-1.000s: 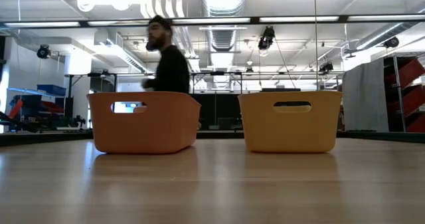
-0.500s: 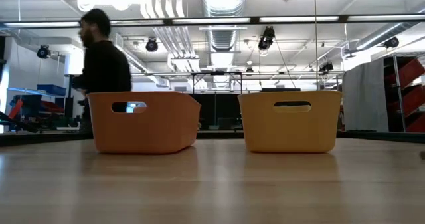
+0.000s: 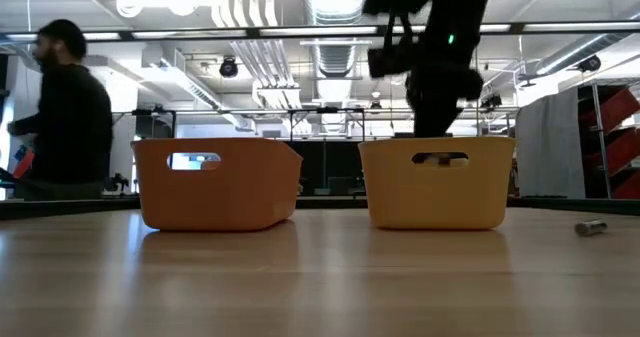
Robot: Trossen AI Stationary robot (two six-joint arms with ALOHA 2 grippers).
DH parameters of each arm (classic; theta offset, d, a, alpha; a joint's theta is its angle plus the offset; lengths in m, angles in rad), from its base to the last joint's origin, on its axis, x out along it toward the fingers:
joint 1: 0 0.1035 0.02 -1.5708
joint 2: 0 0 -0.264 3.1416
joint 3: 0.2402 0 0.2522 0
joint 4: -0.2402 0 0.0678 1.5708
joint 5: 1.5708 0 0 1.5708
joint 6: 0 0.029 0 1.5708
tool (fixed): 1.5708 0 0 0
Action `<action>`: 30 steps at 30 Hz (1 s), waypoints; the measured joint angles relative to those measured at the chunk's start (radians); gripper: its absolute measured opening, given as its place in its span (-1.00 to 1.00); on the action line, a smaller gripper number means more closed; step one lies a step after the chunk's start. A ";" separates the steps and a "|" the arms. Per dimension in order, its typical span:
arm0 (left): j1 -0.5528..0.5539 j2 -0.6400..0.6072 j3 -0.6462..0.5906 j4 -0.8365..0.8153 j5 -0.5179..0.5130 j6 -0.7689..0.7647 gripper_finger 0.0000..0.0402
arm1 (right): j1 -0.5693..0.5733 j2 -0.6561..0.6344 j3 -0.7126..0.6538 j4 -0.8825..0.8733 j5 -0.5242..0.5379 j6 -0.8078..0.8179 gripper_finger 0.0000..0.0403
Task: Sort batteries
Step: Put the black-silver battery into the yellow bin
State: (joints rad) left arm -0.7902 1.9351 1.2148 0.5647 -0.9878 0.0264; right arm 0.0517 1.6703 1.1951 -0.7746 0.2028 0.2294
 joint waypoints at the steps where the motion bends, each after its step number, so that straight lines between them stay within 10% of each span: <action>1: 0.000 0.000 0.000 -0.021 0.000 -0.018 0.16 | -0.029 0.000 -0.024 0.042 -0.043 -0.016 -0.73; 10: -0.004 0.000 0.000 -0.117 0.004 -0.121 0.16 | -0.163 0.000 -0.187 0.268 -0.223 -0.022 -0.68; 17: -0.021 -0.033 0.000 -0.119 0.053 -0.077 0.16 | -0.144 -0.022 -0.147 0.208 -0.232 -0.017 -0.21; 24: -0.027 -0.073 0.002 -0.118 -0.010 0.023 0.16 | 0.046 -0.208 -0.074 0.032 -0.145 -0.073 0.10; 30: -0.029 -0.079 0.002 -0.129 -0.070 0.066 0.16 | 0.280 -0.416 -0.273 -0.068 0.041 0.134 0.14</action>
State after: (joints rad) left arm -0.8196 1.8561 1.2171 0.4354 -1.0575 0.0926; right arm 0.3320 1.2542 0.9219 -0.8422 0.2442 0.3632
